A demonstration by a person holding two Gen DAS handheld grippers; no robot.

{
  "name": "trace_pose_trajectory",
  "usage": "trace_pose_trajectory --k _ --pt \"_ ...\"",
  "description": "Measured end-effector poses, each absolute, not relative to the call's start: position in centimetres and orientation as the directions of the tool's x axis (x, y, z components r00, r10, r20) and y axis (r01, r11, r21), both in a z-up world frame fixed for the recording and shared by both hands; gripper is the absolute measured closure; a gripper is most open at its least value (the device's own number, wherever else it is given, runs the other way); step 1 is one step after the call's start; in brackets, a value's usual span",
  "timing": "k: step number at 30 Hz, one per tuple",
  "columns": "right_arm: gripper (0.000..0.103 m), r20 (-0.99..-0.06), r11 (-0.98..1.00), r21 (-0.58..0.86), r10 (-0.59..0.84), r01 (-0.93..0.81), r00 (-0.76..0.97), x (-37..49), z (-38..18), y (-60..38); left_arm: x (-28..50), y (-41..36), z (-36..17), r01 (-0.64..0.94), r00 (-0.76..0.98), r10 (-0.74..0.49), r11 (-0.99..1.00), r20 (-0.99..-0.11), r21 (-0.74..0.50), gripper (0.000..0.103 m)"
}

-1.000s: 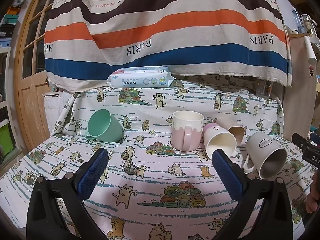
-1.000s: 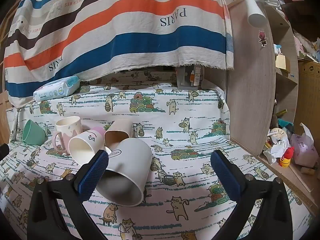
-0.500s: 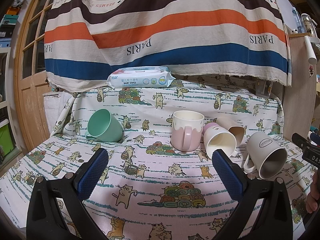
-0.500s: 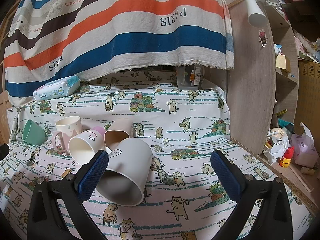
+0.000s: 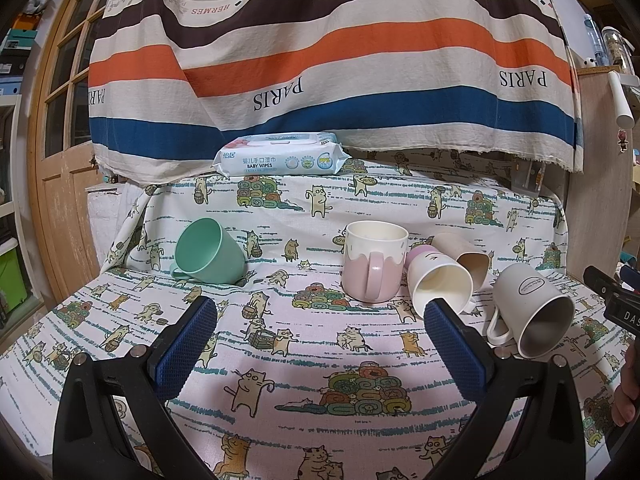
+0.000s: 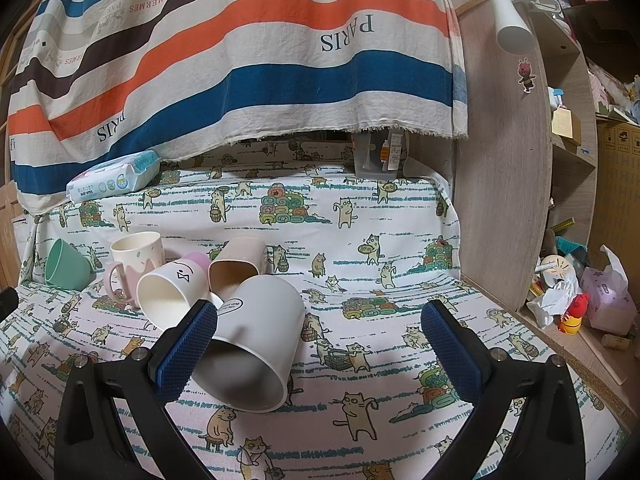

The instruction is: Flip cup upside down

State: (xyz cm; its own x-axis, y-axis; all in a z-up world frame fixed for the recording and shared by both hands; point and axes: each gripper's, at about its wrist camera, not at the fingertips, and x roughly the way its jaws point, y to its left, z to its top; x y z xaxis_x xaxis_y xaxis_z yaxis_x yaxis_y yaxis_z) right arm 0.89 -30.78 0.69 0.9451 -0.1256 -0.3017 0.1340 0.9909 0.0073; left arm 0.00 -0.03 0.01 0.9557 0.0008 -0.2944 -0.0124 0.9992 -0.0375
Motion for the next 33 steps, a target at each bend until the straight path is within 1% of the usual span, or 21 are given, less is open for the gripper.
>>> trace_pose_trajectory --k 28,33 --pt "0.000 -0.307 0.993 0.005 -0.115 0.122 0.945 1.12 0.31 -30.50 0.01 -0.03 0.01 -0.012 0.956 0.001 0.999 -0.295 -0.038 0.000" --pt "0.001 -0.347 0.994 0.024 -0.094 0.109 0.933 1.42 0.15 -30.46 0.00 -0.03 0.01 -0.012 0.955 0.001 0.999 -0.295 -0.037 0.000"
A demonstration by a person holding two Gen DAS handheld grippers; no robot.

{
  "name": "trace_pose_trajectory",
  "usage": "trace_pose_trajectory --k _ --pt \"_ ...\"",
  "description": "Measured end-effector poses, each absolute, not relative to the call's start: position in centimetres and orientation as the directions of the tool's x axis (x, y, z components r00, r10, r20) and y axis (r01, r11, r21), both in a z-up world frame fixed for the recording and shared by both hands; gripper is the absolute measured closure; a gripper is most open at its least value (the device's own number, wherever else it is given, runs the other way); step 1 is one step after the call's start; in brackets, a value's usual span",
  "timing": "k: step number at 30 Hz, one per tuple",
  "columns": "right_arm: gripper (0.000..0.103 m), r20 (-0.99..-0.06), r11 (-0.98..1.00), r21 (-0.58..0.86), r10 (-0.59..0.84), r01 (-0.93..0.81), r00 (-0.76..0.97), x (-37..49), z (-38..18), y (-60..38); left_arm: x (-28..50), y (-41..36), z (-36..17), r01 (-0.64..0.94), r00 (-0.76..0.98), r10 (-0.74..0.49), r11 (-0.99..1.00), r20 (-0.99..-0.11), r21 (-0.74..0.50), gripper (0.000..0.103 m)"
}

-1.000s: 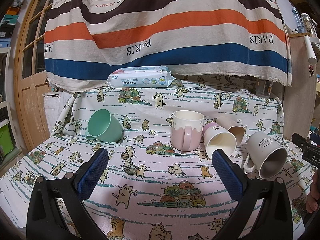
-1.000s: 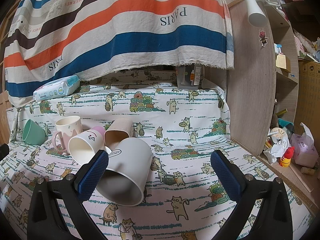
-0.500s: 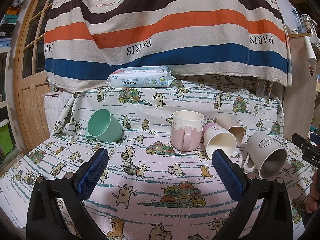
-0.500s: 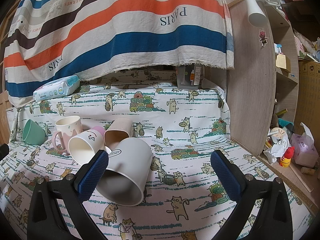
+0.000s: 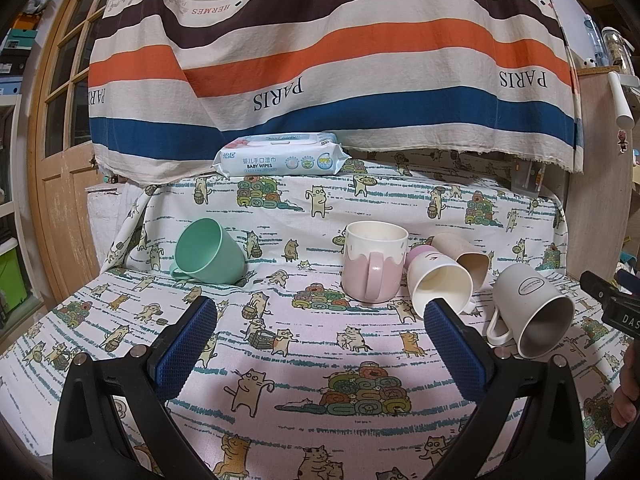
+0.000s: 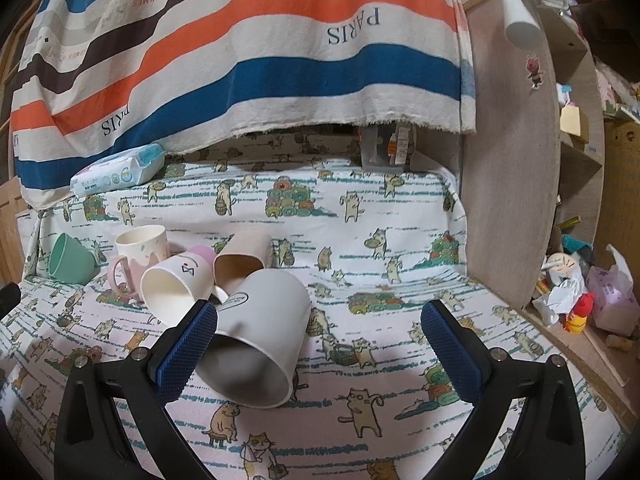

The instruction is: Flip cup upside down

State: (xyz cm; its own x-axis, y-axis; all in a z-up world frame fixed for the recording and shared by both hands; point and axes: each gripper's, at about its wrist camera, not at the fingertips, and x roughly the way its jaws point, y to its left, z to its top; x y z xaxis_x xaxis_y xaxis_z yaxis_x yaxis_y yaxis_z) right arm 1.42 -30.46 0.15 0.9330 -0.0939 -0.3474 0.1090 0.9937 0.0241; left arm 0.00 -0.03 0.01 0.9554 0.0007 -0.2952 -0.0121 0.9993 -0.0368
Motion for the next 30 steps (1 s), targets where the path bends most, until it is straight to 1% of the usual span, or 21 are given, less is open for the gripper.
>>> trace_pose_trajectory --k 3,7,12,17,20,22,25,29,30 --pt "0.001 -0.414 0.995 0.069 -0.033 0.067 0.910 1.7 0.6 -30.7 0.0 0.0 0.0 -0.013 0.955 0.001 0.999 -0.295 -0.037 0.000" --pt "0.001 -0.444 0.995 0.092 0.010 0.034 0.896 1.8 2.0 -30.6 0.0 -0.3 -0.2 -0.022 0.955 0.010 0.999 -0.298 -0.038 0.000" --pt "0.001 -0.498 0.984 0.158 0.148 -0.079 0.855 2.7 4.1 -29.4 0.0 -0.2 -0.3 -0.020 0.955 0.008 0.999 -0.298 -0.037 0.000" --pt "0.001 -0.568 0.956 0.255 0.271 -0.146 0.777 5.4 6.4 -27.8 0.0 -0.2 -0.3 -0.021 0.955 0.009 0.999 -0.298 -0.038 0.000" --pt "0.002 -0.635 0.936 0.312 0.333 -0.162 0.697 8.0 7.1 -26.4 0.0 -0.2 -0.3 -0.026 0.954 0.014 0.999 -0.298 -0.037 0.000" --pt "0.005 -0.665 0.932 0.320 0.349 -0.171 0.660 9.8 7.2 -24.9 0.0 0.0 -0.3 -0.029 0.954 0.016 0.999 -0.299 -0.039 0.000" --pt "0.006 -0.707 0.936 0.305 0.348 -0.178 0.616 12.9 7.0 -22.4 0.1 0.1 0.0 -0.034 0.954 0.020 0.999 -0.299 -0.039 0.000" --pt "0.008 -0.747 0.930 0.329 0.363 -0.164 0.558 17.4 5.5 -20.4 0.1 0.2 0.0 -0.036 0.954 0.022 0.999 -0.299 -0.041 0.000" --pt "0.011 -0.768 0.932 0.331 0.356 -0.146 0.533 18.8 4.8 -20.0 0.1 0.2 0.0 -0.037 0.954 0.023 0.998 -0.299 -0.042 0.000"
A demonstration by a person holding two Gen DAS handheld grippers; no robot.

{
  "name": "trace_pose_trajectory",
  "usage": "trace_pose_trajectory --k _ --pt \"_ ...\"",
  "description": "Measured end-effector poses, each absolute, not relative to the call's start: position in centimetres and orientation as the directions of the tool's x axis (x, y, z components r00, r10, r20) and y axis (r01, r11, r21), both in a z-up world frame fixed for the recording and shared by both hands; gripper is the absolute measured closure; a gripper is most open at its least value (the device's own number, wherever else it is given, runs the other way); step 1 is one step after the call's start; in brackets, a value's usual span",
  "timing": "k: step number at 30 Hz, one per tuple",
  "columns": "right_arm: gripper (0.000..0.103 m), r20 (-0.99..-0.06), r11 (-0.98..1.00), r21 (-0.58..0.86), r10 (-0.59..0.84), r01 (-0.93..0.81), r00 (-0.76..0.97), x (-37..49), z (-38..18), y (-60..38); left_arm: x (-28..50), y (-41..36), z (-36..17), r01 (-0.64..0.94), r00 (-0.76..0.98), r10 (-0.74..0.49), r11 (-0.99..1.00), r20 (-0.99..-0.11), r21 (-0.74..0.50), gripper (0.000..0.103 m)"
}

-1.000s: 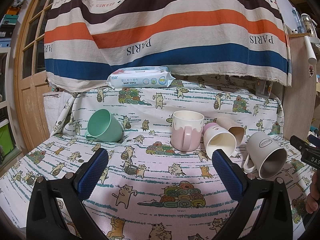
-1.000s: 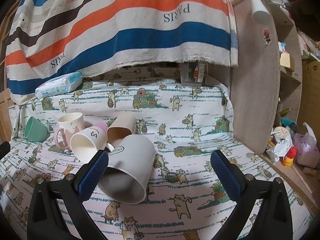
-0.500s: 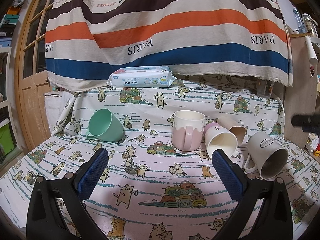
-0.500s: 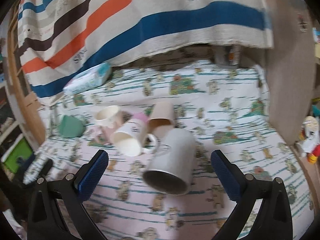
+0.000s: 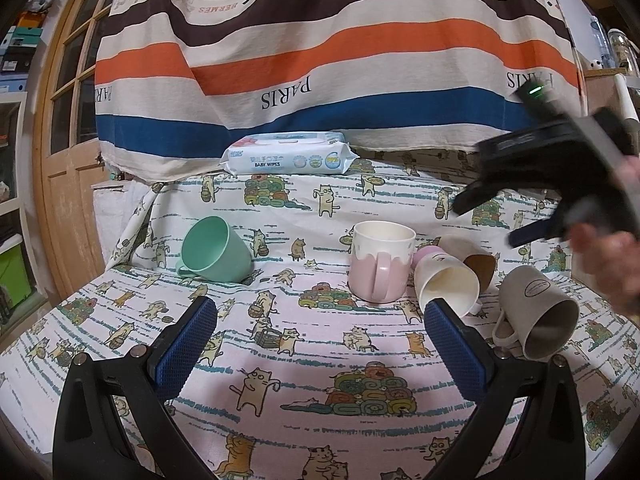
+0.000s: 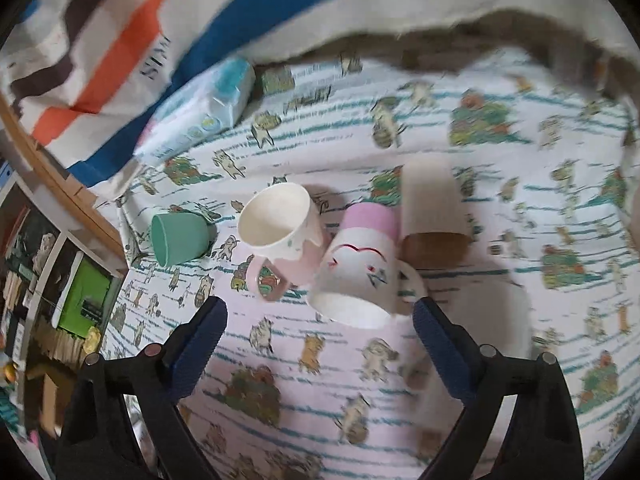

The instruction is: Flip cup upside down

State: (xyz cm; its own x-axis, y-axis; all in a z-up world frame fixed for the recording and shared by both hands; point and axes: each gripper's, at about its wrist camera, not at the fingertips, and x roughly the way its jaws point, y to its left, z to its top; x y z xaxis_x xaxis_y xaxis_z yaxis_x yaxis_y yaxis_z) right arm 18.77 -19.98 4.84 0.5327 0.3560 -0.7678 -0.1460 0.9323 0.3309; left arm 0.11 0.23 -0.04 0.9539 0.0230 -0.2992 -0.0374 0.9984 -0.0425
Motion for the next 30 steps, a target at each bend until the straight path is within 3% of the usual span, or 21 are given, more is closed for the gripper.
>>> trace_pose_trajectory --k 10,21,30 --pt "0.017 -0.896 0.979 0.199 0.202 -0.049 0.395 25.6 -0.9 -18.3 0.1 0.2 -0.1 -0.037 0.954 0.023 0.999 -0.299 -0.040 0.000" --pt "0.023 -0.918 0.986 0.161 0.162 -0.034 0.361 27.7 -2.6 -17.3 0.1 0.2 -0.1 -0.037 0.954 0.023 0.999 -0.299 -0.040 0.000" --pt "0.025 -0.882 0.979 0.184 0.206 -0.093 0.423 21.5 -0.2 -17.4 0.1 0.2 -0.1 -0.037 0.954 0.023 0.998 -0.299 -0.041 0.000"
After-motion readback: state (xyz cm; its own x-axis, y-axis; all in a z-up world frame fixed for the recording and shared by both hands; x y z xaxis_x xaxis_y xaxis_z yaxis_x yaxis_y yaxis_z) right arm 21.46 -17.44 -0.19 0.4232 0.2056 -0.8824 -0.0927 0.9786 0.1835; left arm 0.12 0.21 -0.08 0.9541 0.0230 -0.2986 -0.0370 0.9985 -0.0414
